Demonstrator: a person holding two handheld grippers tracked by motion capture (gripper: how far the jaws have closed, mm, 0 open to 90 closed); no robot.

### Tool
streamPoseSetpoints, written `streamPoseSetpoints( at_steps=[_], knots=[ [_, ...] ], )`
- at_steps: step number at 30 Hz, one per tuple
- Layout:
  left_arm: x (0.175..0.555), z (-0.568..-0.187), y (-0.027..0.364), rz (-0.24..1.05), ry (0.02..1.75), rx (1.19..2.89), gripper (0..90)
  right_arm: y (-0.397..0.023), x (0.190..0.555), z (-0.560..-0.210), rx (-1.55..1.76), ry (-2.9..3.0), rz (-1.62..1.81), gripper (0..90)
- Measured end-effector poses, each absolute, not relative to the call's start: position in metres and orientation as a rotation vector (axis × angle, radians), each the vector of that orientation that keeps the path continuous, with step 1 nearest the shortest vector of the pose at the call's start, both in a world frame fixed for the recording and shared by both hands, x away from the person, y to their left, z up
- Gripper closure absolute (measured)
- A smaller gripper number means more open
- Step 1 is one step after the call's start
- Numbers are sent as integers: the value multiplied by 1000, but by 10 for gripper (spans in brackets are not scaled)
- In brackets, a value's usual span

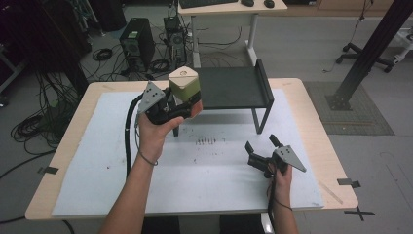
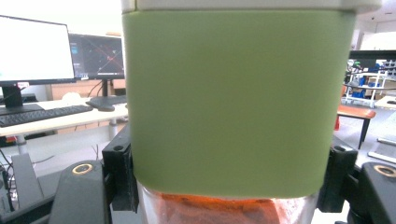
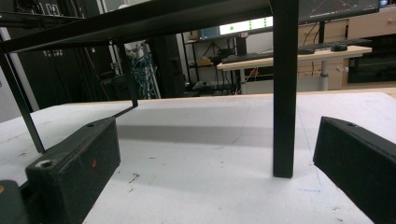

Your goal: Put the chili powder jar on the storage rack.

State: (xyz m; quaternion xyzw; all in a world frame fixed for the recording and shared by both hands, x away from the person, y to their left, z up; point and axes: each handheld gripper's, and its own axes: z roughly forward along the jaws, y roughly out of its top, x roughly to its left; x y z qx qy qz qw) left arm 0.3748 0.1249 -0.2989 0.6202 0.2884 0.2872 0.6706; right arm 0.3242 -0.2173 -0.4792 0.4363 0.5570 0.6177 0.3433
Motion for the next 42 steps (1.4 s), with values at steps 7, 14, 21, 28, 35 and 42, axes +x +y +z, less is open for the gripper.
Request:
streamPoseSetpoints(
  at_steps=[7, 14, 21, 28, 35, 42],
  knots=[
    [389, -298, 119, 664, 666, 1399, 288, -218, 324, -479, 1136, 1448, 1610, 3],
    [401, -298, 117, 693, 698, 1399, 288, -218, 324, -479, 1137, 1448, 1612, 3],
    [411, -305, 115, 712, 735, 1402, 288, -218, 324, -479, 1138, 1445, 1614, 3],
    [419, -311, 111, 713, 769, 1393, 288, -218, 324, -479, 1136, 1443, 1616, 4],
    [426, -316, 108, 741, 787, 1410, 288, -218, 324, -479, 1137, 1441, 1618, 4],
    [432, -321, 105, 758, 803, 1423, 288, -218, 324, -479, 1136, 1439, 1618, 5]
  ],
)
